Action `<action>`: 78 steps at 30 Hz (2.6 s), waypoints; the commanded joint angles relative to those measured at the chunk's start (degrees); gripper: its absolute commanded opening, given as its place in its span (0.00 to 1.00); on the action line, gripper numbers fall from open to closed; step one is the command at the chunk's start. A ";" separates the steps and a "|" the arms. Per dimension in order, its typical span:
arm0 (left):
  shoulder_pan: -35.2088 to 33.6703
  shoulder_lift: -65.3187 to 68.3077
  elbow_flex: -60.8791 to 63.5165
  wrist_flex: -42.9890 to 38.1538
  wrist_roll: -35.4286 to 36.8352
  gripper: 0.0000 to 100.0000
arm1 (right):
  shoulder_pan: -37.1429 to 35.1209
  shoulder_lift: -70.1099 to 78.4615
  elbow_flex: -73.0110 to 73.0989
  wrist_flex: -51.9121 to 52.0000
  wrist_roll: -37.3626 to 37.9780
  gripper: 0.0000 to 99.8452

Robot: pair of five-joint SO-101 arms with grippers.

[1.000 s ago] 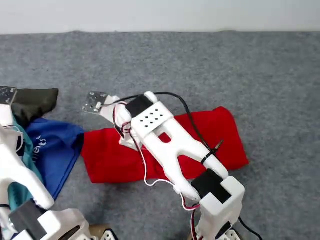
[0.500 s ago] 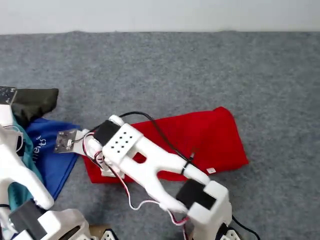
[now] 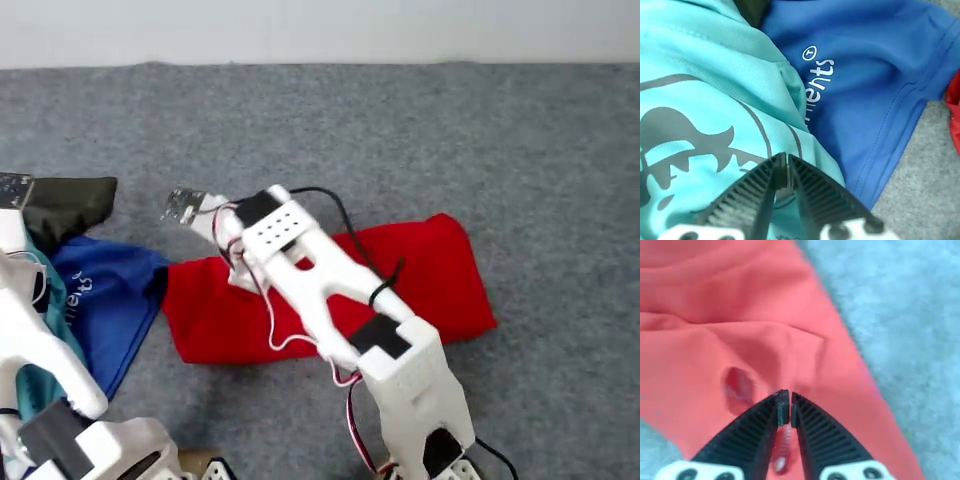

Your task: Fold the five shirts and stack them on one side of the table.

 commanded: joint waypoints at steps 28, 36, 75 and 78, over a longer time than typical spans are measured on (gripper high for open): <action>1.67 -0.35 -2.42 1.32 -0.26 0.02 | 0.92 6.55 -15.82 15.78 -0.53 0.01; 1.58 -1.49 -2.51 4.13 -0.18 0.02 | -0.48 2.86 -19.52 25.10 -0.70 0.01; 47.74 4.40 -1.71 0.62 17.76 0.03 | 48.57 4.35 -21.54 18.86 -8.70 0.01; 48.35 11.34 -1.71 -3.34 17.85 0.03 | 49.27 4.35 -21.45 15.25 -8.70 0.01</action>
